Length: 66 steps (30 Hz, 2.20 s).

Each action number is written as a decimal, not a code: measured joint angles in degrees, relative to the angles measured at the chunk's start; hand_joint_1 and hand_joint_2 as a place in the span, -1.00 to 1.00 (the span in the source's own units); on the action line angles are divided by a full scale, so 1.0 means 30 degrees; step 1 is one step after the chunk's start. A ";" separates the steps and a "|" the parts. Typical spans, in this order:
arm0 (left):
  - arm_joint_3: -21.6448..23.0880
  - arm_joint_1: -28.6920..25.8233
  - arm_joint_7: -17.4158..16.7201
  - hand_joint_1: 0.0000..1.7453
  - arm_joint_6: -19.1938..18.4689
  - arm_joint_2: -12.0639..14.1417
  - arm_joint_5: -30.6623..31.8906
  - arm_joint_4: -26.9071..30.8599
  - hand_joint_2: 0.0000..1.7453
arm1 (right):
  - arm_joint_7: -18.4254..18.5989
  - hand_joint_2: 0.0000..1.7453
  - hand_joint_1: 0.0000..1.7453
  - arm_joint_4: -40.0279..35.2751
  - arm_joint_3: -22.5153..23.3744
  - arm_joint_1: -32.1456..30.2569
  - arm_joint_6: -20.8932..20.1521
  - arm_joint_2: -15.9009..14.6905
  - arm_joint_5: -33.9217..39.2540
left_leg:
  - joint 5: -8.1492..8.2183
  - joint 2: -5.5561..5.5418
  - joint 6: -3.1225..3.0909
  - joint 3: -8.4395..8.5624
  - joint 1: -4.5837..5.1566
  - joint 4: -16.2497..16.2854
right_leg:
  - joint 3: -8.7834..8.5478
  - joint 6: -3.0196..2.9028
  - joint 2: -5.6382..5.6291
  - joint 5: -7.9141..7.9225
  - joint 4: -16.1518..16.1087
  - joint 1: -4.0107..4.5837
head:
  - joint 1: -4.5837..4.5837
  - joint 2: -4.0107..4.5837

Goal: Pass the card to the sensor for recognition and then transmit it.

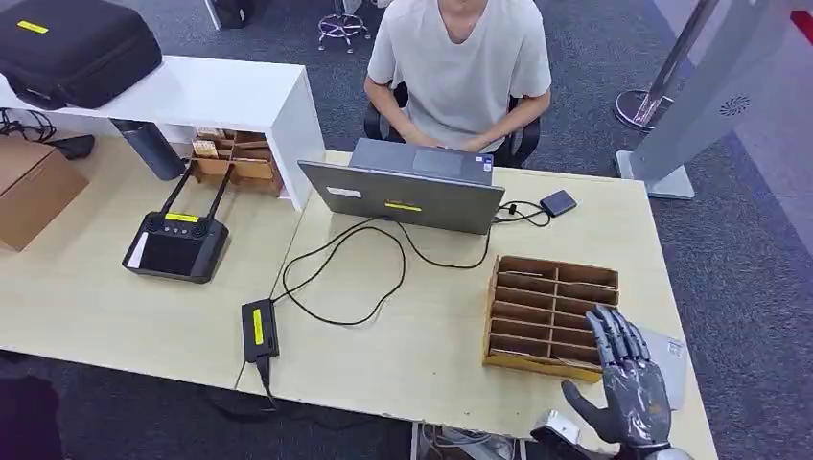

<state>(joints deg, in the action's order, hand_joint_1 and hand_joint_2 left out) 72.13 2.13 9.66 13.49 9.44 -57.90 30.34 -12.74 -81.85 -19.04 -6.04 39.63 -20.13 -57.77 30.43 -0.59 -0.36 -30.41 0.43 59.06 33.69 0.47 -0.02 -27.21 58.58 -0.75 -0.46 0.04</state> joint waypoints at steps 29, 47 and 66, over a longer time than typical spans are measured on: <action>-0.0197 0.0019 -0.0015 -1.00 -0.0087 -0.0087 0.0444 -0.0160 -1.00 | 0.0276 1.00 1.00 0.1158 -0.0429 0.0337 0.0000 -0.0146 0.0182 | 0.0000 -0.0003 0.0000 -0.0003 0.0000 0.0000 | 0.0003 0.0000 0.0002 0.0000 0.0000 0.0000 | 0.0007 0.0000; -0.0277 -0.0025 0.0445 -1.00 0.0241 -0.0095 0.0473 -0.0160 1.00 | -0.0037 1.00 0.32 0.0975 0.0008 0.0211 0.0080 -0.0146 0.0459 | 0.0000 -0.0003 0.0000 -0.0003 0.0000 0.0000 | 0.0003 0.0000 0.0003 -0.0001 -0.0001 0.0000 | 0.0015 0.0000; -0.0488 -0.0276 0.0255 -1.00 0.2091 -0.0087 0.0569 -0.0153 1.00 | -0.0015 1.00 0.32 0.0328 0.0655 -0.0365 0.0080 -0.0146 0.0059 | 0.0001 0.0001 0.0000 -0.0002 0.0000 0.0000 | 0.0005 0.0000 -0.0001 0.0000 -0.0001 0.0000 | 0.0015 0.0000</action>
<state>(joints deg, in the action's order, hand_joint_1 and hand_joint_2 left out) 70.66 1.30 10.43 19.76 9.18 -56.19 29.88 -12.79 -80.87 -17.07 -7.14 39.87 -20.57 -57.59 30.43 -0.59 -0.36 -30.42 0.43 59.06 33.71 0.47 -0.03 -27.21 58.57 -0.75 -0.41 0.04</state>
